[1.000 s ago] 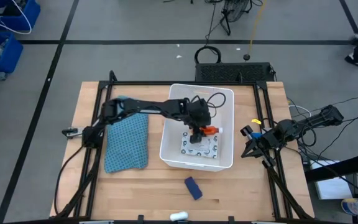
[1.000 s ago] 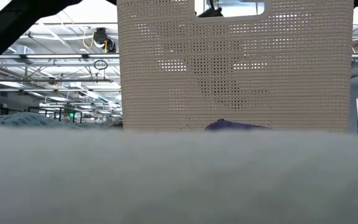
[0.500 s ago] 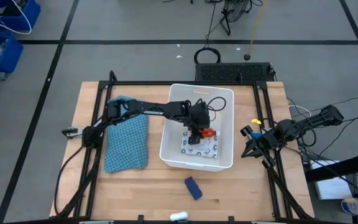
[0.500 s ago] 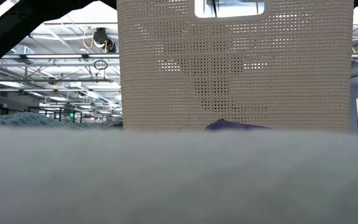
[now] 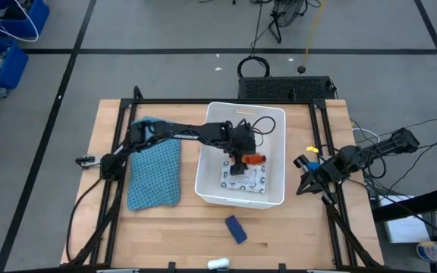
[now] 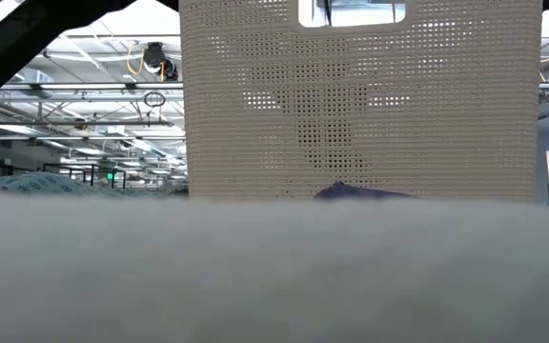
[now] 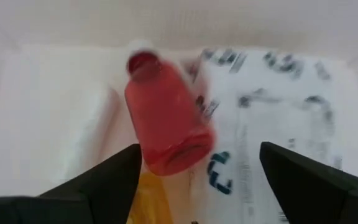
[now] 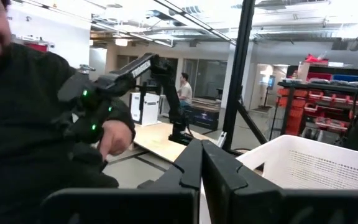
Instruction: Pick & place medical supplies in basket/bin
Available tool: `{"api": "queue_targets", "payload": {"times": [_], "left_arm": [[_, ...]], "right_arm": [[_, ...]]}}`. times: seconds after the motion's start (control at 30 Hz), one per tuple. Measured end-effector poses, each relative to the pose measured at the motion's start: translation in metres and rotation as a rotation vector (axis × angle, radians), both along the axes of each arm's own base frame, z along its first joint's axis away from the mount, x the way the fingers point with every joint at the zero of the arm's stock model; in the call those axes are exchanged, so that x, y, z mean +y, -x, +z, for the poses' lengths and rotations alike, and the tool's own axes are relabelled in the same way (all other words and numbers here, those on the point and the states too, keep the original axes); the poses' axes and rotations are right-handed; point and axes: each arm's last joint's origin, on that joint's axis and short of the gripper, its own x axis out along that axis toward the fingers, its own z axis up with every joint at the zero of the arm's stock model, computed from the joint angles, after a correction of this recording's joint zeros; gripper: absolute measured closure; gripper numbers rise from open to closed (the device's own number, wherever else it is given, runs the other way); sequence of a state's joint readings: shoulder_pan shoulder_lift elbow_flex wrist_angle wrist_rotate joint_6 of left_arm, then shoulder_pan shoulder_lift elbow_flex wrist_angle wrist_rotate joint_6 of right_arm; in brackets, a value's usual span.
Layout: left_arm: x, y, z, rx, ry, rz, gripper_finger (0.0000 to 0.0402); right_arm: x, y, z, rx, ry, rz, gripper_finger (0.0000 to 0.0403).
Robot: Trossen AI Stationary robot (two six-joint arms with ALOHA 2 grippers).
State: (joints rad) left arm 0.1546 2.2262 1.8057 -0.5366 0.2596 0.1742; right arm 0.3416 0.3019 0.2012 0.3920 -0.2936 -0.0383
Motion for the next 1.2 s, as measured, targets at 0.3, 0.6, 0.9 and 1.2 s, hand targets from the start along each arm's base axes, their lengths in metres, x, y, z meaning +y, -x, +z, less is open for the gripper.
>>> {"api": "queue_targets", "payload": {"times": [0.3,0.6,0.9,1.2], "left_arm": [[-0.017,0.039,0.112,-0.206,-0.080,-0.036,0.0077],[-0.044,0.126,0.215,-0.302,-0.234,0.015,0.0203],[-0.070,0.182,0.238,-0.187,-0.312,0.101,0.0392],[-0.096,0.201,0.214,-0.208,-0.295,0.012,0.0398]], "right_arm": [[0.000,0.000,0.000,-0.002,0.003,-0.001,0.0403],[0.000,0.000,0.000,-0.001,0.001,-0.001,0.0403],[0.000,0.000,0.000,0.001,0.000,-0.002,0.0403],[0.000,0.000,-0.001,0.013,0.004,-0.005,0.0403]]}}
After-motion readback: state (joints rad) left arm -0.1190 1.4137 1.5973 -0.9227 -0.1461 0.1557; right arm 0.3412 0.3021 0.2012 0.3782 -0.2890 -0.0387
